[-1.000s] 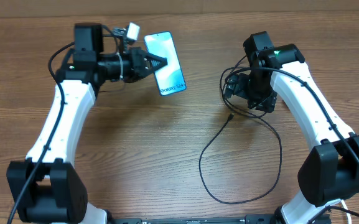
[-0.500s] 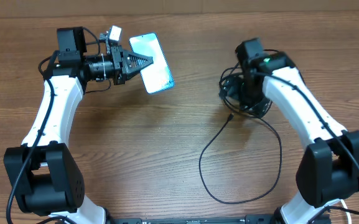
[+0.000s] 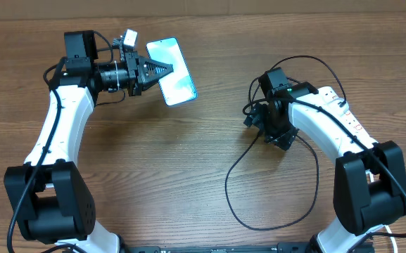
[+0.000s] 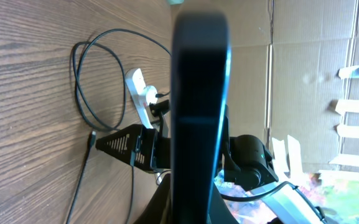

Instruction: Plug charger to phone and switch on socket

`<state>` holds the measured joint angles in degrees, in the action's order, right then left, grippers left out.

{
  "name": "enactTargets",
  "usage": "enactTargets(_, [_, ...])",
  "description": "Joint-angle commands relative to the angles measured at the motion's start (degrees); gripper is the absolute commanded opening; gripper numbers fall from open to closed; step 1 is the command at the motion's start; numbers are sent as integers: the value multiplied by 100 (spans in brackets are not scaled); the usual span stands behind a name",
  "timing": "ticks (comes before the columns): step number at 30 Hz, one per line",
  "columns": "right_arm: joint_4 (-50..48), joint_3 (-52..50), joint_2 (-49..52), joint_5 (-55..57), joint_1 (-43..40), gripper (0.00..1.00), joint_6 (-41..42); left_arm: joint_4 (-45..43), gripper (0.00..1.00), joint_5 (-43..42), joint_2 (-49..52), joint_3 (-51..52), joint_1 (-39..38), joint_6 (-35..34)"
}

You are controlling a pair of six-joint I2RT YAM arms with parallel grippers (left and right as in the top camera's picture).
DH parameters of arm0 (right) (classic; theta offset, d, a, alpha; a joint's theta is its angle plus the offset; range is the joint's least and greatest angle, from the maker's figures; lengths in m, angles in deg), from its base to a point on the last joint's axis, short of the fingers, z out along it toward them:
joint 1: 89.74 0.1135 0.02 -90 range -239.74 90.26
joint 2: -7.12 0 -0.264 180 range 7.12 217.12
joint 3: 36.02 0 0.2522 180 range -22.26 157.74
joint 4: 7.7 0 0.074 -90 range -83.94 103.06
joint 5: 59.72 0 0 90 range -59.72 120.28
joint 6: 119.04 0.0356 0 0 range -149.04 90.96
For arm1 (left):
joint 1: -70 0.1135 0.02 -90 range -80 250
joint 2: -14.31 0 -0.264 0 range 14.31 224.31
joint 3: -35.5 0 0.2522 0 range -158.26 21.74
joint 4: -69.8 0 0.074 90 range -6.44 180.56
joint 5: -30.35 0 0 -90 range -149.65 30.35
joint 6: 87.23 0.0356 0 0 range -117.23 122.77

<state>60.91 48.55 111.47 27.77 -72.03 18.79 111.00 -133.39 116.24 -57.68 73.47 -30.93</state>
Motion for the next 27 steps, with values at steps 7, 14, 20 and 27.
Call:
enactTargets(7, [-289, -299, 24, 68, 35, 80, 321, -24, 4, -212, -24, -17, -13, 330])
enactTargets(14, [-393, -302, 31, 129, 153, 71, 326, -24, 4, -212, -24, -17, -13, 330])
enactTargets(20, [-535, -304, 190, 304, 188, 68, 492, -24, 4, -214, -24, -17, -13, 328])
enactTargets(27, [-678, -304, 420, 284, 188, 68, 581, -24, 4, -214, -24, -17, -13, 328])
